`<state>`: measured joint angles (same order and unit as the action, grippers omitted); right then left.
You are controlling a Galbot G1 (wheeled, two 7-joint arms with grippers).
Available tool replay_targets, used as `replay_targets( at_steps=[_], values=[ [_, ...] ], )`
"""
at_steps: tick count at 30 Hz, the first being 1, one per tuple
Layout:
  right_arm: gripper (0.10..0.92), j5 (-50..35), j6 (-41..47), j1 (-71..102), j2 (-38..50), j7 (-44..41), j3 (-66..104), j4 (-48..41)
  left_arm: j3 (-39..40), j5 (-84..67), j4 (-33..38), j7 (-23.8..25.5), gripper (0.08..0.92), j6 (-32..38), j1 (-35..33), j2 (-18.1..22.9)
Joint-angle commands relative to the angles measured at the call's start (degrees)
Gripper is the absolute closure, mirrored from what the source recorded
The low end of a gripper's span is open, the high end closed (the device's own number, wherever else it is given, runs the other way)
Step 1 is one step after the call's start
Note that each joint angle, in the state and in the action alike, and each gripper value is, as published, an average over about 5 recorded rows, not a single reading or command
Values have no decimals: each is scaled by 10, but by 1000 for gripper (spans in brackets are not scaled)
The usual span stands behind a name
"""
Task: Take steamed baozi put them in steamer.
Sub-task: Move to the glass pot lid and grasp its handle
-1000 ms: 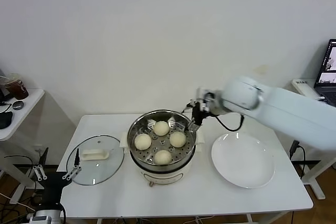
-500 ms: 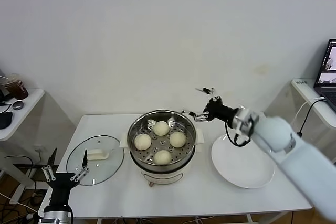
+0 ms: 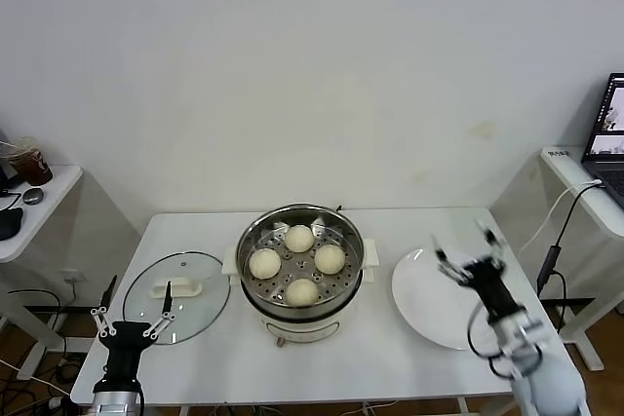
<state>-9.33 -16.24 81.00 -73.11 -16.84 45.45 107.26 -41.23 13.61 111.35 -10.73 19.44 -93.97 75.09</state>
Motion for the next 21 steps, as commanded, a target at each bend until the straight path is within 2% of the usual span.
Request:
replay_targets(
  at_steps=[1,5,8,17,21],
  values=[
    [203,-1,-35,133,-121,28,136,31,1,428,-125,-120,177,-43,24,-59],
    [203,5,-34,143,-129,31,137,31,16,573,-198,-122,177,-44,56,-97],
    [203,5,-33,148,-136,34,129,31,26,641,-243,-114,177,-38,95,-110],
    [203,14,-31,147,-158,40,110,20,53,677,-358,-97,177,-38,233,-137],
    [203,18,-28,149,-161,38,110,23,62,681,-399,-92,177,-37,273,-143]
  ],
)
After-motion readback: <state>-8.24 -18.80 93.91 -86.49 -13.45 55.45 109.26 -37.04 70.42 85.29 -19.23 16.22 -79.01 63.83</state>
